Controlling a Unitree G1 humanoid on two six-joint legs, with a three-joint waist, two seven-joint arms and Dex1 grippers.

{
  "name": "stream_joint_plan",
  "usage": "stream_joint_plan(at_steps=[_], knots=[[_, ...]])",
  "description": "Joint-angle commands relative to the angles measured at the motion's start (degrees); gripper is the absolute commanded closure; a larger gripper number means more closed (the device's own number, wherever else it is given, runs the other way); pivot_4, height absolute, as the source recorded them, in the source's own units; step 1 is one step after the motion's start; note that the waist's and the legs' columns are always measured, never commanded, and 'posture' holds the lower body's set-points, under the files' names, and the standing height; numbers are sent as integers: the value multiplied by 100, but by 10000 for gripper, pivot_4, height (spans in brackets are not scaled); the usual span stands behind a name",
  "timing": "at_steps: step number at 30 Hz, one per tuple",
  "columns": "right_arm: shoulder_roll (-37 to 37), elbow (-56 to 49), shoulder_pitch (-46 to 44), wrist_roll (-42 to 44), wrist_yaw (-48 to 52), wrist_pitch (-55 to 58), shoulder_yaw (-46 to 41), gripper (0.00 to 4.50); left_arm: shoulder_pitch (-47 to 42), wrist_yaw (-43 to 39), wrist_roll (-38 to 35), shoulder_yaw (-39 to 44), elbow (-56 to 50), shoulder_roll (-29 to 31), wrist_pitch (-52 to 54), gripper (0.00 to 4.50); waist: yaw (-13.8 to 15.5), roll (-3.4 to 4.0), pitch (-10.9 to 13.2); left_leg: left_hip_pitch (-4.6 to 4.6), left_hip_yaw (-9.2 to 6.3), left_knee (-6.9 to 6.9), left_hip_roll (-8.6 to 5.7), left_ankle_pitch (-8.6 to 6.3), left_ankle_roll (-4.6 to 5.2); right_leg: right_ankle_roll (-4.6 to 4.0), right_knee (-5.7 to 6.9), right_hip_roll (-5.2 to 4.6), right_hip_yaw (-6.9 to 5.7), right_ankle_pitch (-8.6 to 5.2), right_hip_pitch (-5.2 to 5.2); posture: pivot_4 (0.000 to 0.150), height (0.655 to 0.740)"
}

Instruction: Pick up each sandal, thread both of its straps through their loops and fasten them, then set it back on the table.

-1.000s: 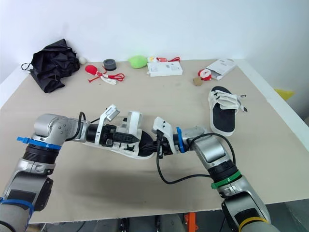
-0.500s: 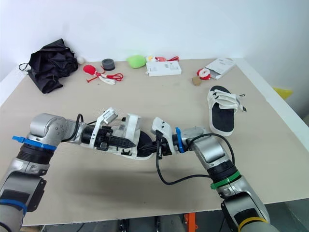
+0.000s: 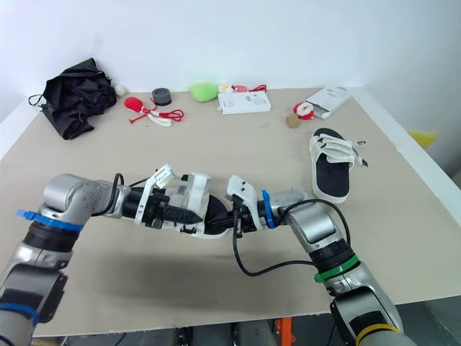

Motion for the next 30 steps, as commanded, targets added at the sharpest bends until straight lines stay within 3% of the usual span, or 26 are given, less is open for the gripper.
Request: stream_joint_plan(at_steps=[1, 11, 20, 23, 29, 30], knots=[[-88, 72, 23, -115, -98, 66, 13, 45000, 365, -139, 617, -757, -96, 184, -621, 44761, 3, 8, -6, 5, 0, 0, 1, 0, 0, -1, 0, 0, -1, 0, 4, 1500, 7400], [-73, 98, 10, -119, -106, 32, 26, 45000, 407, 14, 904, -462, 168, -219, -1474, 44761, 20, 21, -15, 41, -6, 2, -2, 4, 8, -13, -7, -6, -9, -12, 48, 1500, 7400], [-72, 136, -6, -112, -80, 20, 30, 45000, 413, -246, 568, -113, -46, -289, -1152, 44761, 16, 20, -13, 36, -7, 2, -4, 4, 8, 0, -13, -8, -12, -9, 48, 1500, 7400], [-66, 180, -25, -118, -64, 8, 29, 45000, 426, -492, 502, -140, -187, -155, -1123, 37157, 14, 18, -12, 33, -9, -3, -3, 1, 5, 7, -16, -6, -14, -7, 46, 1500, 7400], [-60, 237, -49, -134, -44, -19, 49, 45000, 361, -747, 302, -96, -320, -89, -928, 9690, 7, 18, -12, 30, -15, -11, -1, -3, 2, 9, -20, -1, -17, -10, 43, 1500, 7400], [-57, 244, -52, -133, -44, -22, 50, 45000, 314, -740, 207, -27, -281, -120, -793, 9690, 7, 18, -11, 30, -16, -11, -1, -3, 2, 9, -21, -1, -18, -10, 44, 1500, 7400]])
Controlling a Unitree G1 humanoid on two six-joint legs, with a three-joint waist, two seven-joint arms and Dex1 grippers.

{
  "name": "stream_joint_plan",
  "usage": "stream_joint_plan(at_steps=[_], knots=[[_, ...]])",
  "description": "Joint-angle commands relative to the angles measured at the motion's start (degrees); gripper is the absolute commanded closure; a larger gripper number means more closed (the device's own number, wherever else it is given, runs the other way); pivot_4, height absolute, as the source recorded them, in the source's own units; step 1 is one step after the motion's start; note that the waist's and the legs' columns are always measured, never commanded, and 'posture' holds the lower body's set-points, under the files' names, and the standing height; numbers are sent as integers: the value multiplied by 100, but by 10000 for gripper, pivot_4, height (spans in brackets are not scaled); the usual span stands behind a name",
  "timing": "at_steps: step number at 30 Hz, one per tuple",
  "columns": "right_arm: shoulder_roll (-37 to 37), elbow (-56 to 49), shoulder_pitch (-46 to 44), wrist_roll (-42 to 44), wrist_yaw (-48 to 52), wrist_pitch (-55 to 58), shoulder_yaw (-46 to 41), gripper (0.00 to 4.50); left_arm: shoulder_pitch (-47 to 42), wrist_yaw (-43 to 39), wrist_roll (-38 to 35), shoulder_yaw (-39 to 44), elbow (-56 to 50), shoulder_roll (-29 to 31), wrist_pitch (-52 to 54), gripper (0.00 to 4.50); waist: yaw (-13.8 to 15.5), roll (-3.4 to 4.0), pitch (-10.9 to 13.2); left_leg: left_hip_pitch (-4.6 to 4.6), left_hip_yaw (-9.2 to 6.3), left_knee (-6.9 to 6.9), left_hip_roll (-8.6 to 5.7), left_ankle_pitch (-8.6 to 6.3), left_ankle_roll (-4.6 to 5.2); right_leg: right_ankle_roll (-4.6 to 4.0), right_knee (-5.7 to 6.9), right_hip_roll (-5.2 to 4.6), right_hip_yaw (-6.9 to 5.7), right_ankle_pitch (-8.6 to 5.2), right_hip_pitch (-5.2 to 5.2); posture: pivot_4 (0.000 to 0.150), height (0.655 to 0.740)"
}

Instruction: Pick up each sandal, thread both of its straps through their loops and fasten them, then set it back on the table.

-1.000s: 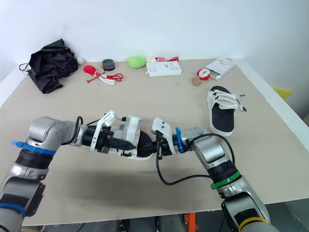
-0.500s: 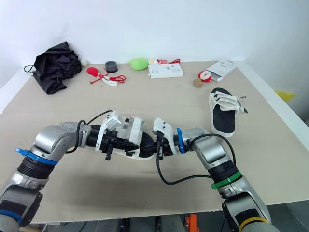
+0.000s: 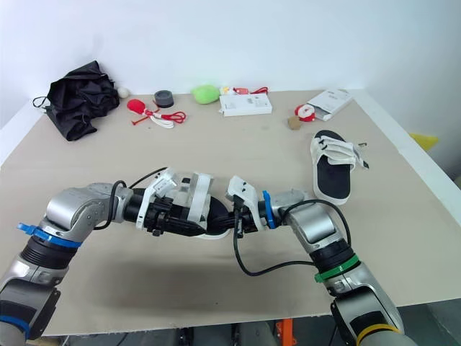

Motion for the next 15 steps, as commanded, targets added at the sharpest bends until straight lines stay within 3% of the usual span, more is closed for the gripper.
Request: stream_joint_plan(at_steps=[1, 8, 15], knots=[[-37, 125, -48, -122, -46, 27, 44, 45000, -95, 22, -350, 106, 151, -81, 614, 9690, -1, -1, 1, 0, -1, 0, 0, 0, 0, 1, 0, 0, -1, 0, 0, 1500, 7400], [-10, 150, -58, -114, -53, 15, 40, 45000, -791, 633, -1222, 1151, 917, -606, 2320, 9690, -6, -22, 19, -12, -16, 5, 1, 2, 2, 8, -4, 7, -14, 4, -3, 1500, 7400], [-6, 126, -39, -89, -67, 23, -3, 45000, -1017, 1240, -1043, 1281, 1377, -847, 2597, 9690, -10, -22, 21, -20, -22, 5, 4, 2, 1, 9, -9, 10, -17, 5, -6, 1500, 7400]])
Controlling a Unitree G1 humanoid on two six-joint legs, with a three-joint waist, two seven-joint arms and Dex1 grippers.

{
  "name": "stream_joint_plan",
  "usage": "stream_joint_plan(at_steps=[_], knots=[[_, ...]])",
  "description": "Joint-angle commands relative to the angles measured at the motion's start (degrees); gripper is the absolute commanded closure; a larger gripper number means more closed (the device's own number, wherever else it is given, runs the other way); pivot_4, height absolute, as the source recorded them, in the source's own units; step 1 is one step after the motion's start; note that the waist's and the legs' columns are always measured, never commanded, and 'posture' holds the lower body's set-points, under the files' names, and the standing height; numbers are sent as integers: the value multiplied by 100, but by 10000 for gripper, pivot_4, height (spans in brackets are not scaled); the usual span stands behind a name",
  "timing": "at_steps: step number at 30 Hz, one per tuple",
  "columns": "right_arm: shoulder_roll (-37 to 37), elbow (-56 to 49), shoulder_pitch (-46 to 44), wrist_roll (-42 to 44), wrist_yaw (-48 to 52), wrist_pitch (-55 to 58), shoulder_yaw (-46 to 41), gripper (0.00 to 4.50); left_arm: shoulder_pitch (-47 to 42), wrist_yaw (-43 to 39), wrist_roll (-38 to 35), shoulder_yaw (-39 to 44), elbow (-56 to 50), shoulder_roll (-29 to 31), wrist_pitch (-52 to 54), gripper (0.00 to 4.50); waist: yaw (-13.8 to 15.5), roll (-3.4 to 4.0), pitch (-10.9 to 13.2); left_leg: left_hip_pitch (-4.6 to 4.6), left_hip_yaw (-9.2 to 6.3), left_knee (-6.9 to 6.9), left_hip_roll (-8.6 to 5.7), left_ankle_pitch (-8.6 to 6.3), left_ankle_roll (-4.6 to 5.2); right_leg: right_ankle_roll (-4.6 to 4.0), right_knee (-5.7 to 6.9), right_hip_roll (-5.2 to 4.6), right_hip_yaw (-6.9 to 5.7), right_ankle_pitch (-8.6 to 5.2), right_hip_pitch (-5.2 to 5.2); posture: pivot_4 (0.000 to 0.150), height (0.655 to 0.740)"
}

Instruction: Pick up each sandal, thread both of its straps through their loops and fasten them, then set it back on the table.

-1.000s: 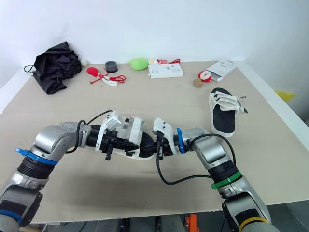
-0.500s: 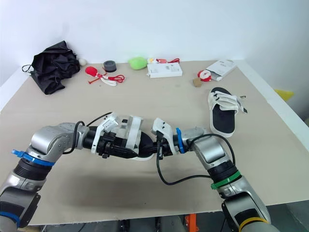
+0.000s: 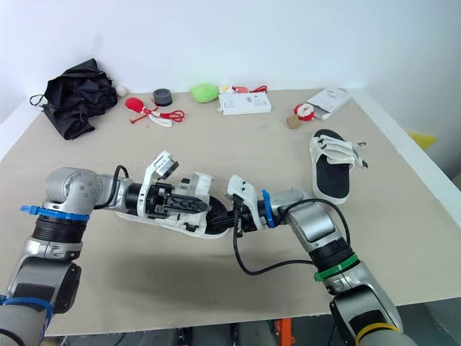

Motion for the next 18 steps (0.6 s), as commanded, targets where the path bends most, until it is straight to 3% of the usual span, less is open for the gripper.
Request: stream_joint_plan(at_steps=[1, 3, 5, 11, 12, 18], knots=[[-30, 98, 0, -93, -91, 43, -10, 45000, -95, 198, 125, -76, 14, 1, -128, 9690, 1, 0, 0, 0, 0, 0, 0, 0, -1, 1, 0, -1, 0, 1, 0, 1500, 7400], [-32, 98, 3, -98, -102, 40, -7, 45000, -75, 145, 115, -143, -15, -2, -240, 9690, 1, 0, 0, 1, 0, 0, -1, 1, -2, 3, 0, -2, 1, 2, 1, 1500, 7400], [-29, 72, 19, -90, -115, 51, -10, 45000, -119, 280, 188, -102, 68, -55, -308, 14903, 2, 0, 0, 1, 0, 0, -1, 2, -2, 3, 0, -3, 0, 3, 1, 1500, 7400], [-39, 64, 43, -112, -122, 42, 8, 45000, -158, 256, 206, -125, 181, -34, -431, 42532, 0, 0, 0, 0, 0, 0, 0, 2, -2, 0, 0, -2, 1, 2, -2, 1500, 7400], [-40, 68, 42, -114, -120, 38, 8, 45000, -152, 248, 206, -139, 177, -29, -441, 44296, 0, 0, 0, -1, 0, -1, 0, 1, -2, 0, 0, -2, 1, 2, -3, 1500, 7400], [-33, 75, 9, -108, -104, 39, 9, 45000, 125, -221, 364, -781, -471, 410, -862, 44296, -7, 0, 1, -3, 1, -2, 0, 1, -3, -1, 0, -2, 2, 1, -7, 1500, 7400]])
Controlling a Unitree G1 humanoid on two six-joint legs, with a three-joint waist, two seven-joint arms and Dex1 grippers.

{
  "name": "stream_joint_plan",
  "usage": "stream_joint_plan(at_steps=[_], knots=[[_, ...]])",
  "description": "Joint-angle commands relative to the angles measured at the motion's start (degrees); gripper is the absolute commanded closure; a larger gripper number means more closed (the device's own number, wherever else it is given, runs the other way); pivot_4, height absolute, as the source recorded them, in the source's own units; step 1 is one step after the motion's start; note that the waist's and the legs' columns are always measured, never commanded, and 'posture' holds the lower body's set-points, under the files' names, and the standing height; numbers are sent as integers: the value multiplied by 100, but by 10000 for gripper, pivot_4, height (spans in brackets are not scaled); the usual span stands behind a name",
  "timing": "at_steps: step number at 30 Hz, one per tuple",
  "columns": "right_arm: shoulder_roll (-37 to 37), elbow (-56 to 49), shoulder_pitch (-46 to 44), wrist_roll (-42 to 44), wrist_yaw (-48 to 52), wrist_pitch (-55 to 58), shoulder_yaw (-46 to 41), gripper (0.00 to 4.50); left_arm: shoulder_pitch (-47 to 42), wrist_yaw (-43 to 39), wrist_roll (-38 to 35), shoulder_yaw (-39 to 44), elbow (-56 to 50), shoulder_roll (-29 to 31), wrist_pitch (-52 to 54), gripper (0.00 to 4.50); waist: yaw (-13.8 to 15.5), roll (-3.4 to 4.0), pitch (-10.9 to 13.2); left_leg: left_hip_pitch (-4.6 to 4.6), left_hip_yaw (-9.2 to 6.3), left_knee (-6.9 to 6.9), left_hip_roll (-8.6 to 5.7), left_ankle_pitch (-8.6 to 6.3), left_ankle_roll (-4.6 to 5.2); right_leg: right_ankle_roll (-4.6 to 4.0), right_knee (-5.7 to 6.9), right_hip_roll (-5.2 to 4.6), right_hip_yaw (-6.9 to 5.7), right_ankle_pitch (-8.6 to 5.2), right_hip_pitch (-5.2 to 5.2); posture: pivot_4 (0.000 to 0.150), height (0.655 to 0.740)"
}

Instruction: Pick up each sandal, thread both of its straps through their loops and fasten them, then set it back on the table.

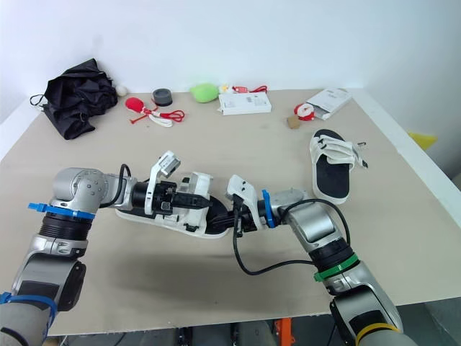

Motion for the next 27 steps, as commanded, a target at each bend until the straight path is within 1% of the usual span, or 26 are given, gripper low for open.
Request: stream_joint_plan(at_steps=[1, 4, 8, 10, 16, 17, 18, 19, 20, 21, 22, 24, 27], knots=[[-36, 98, -1, -108, -83, 34, 11, 45000, 245, -517, 176, -593, -710, 432, -503, 44296, -8, 1, 0, -1, 0, -1, 0, 0, -1, -1, 0, 0, 1, 0, -1, 1500, 7400], [-36, 92, -5, -103, -70, 34, 7, 45000, 562, -825, 501, -1082, -1168, 775, -1196, 44296, -9, 1, 1, 0, 3, -11, 1, -4, -6, -13, 0, 0, 5, -6, -6, 1500, 7400], [-22, 80, 4, -101, -75, 39, 7, 45000, 758, -884, 959, -1317, -1123, 776, -2038, 44296, 1, 2, 0, -1, 3, -11, 4, -4, -6, -17, 0, 2, 4, -8, -9, 1500, 7400], [-15, 65, 12, -100, -87, 48, 15, 45000, 806, -920, 1073, -1333, -1121, 756, -2280, 44296, 1, 2, -1, -1, 3, -10, 2, -4, -6, -15, 0, 2, 5, -7, -9, 1500, 7400], [-24, 60, 21, -93, -83, 57, 10, 45000, 866, -871, 964, -967, -1060, 541, -2425, 44296, 6, 2, -1, -1, 3, -8, 3, -3, -5, -12, 0, 2, 3, -6, -7, 1500, 7400], [-25, 66, 20, -96, -83, 55, 11, 45000, 852, -910, 907, -927, -1042, 539, -2340, 39064, 7, 2, 0, -1, 3, -8, 3, -3, -5, -12, 0, 2, 3, -6, -7, 1500, 7400], [-27, 74, 21, -100, -82, 50, 11, 45000, 856, -1040, 828, -916, -1098, 582, -2280, 36789, 6, 2, 0, -2, 3, -7, 3, -3, -5, -11, 0, 2, 3, -5, -7, 1500, 7400], [-29, 81, 23, -102, -80, 43, 13, 45000, 868, -1128, 789, -909, -1171, 617, -2261, 30754, 5, 2, 0, -2, 3, -6, 3, -3, -5, -10, -1, 3, 3, -5, -7, 1500, 7400], [-30, 83, 23, -102, -74, 41, 15, 45000, 873, -1160, 778, -902, -1233, 640, -2270, 27213, 5, 2, 0, -2, 3, -6, 3, -3, -5, -10, 0, 4, 3, -5, -7, 1500, 7400], [-26, 73, 22, -98, -73, 48, 19, 45000, 890, -1218, 801, -908, -1308, 677, -2357, 22082, 5, 2, 0, -2, 3, -7, 3, -3, -5, -10, 0, 4, 3, -5, -7, 1500, 7400], [-22, 66, 20, -95, -74, 53, 20, 45000, 905, -1271, 831, -913, -1364, 709, -2451, 18149, 5, 3, 0, -2, 3, -7, 4, -3, -5, -10, 0, 5, 2, -5, -7, 1500, 7400], [-6, 83, 6, -101, -79, 46, 27, 45000, 924, -1514, 782, -869, -1494, 824, -2575, 8669, 7, 3, 0, -3, 2, -7, 4, -3, -5, -10, 0, 5, 2, -5, -8, 1500, 7400], [13, 102, -14, -103, -84, 42, 35, 45000, 1014, -1915, 836, -889, -1749, 1088, -2901, 8669, 2, 3, 1, -4, 2, -6, 4, -3, -4, -11, 0, 6, 3, -5, -12, 1500, 7400]])
